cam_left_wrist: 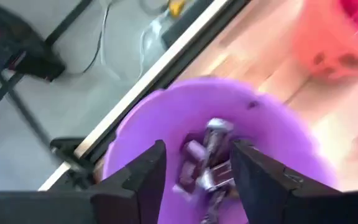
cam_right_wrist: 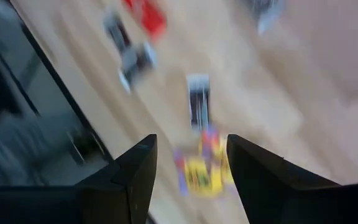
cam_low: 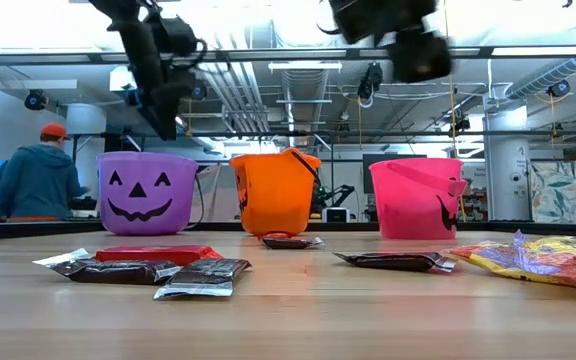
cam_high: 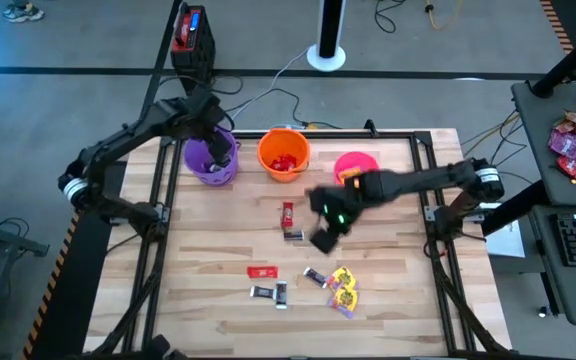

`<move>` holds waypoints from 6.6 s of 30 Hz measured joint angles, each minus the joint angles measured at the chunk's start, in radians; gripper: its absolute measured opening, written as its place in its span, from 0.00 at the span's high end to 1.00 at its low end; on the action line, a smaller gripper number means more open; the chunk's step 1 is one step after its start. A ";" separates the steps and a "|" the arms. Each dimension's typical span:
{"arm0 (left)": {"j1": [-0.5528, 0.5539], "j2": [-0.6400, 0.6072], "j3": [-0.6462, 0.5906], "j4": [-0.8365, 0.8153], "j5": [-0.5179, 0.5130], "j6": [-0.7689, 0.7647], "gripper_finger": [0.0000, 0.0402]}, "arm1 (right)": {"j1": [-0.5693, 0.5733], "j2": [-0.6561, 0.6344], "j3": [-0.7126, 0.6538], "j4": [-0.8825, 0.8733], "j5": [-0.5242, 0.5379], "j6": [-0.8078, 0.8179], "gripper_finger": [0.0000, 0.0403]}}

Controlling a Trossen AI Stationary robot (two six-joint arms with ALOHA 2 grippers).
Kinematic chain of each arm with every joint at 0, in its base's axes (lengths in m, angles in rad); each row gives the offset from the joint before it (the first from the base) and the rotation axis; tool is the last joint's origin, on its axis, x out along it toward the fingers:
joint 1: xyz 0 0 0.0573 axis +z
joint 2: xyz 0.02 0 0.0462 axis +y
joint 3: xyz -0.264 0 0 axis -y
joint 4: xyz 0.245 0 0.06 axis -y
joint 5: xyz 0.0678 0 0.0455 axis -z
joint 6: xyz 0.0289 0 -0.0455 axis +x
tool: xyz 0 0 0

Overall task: Sort candy by brand, put in halloween buckets
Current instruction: Put the yellow candy into the pink bucket, then put the black candy into the violet bucket

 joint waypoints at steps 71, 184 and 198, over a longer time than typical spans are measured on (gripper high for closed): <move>-0.205 -0.349 -0.123 0.287 0.205 -0.197 0.59 | -0.082 -0.151 -0.097 0.034 0.766 0.085 0.97; -0.315 -0.441 -0.295 0.399 0.920 -0.216 0.59 | 0.122 -0.052 -0.241 0.722 0.749 -0.575 0.97; -0.339 -0.428 -0.638 1.376 0.809 -0.667 0.59 | -0.027 0.027 0.036 0.824 0.798 -0.842 0.97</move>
